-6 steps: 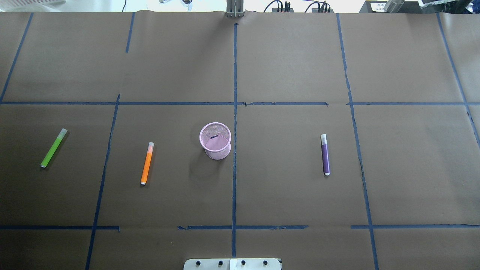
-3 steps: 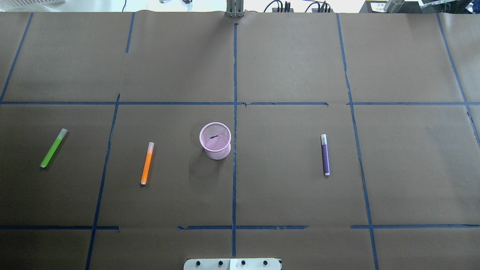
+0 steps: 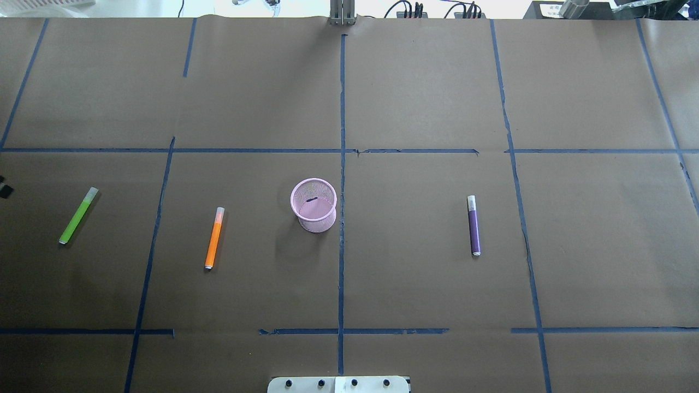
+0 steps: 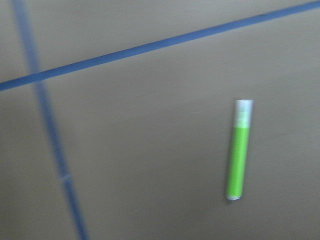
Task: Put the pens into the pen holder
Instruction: 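Lower the left gripper onto the green highlighter and grasp it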
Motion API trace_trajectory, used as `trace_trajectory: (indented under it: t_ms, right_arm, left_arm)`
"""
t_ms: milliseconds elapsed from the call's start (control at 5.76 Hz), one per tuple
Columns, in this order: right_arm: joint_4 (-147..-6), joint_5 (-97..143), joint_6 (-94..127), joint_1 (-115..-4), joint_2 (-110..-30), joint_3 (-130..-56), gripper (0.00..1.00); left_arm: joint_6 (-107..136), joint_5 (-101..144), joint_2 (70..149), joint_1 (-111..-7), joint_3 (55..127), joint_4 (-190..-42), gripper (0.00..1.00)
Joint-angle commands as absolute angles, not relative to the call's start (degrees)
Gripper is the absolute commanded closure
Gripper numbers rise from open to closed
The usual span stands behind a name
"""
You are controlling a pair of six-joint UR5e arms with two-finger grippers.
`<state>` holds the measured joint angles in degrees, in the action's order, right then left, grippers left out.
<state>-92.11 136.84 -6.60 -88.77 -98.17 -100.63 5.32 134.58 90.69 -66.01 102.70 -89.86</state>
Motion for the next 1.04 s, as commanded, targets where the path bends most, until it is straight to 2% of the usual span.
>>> trace_trajectory:
  t_ms: [0,174,521,868]
  right_arm:
    - [-92.1,136.8,-6.6,-88.8,-98.2,-100.6,0.0]
    - [-92.1,136.9,-6.6,-88.8,-98.2,-100.6,0.0]
    - [-92.1,136.9,-6.6,-88.8,-98.2,-100.6,0.0]
    - [-92.1,136.9,-6.6,-88.8,-98.2,-100.6,0.0]
  left_arm:
    - [6.0,128.4,98.1,-57.8,94.9,-89.5,0.0]
    - [6.1,128.8,101.0,-57.0,90.7,-89.3,0.0]
    - [6.1,128.8,102.0,-55.5,88.6,-89.3,0.03]
    - [5.8,128.8,102.3,-53.8,86.7,-89.3,0.2]
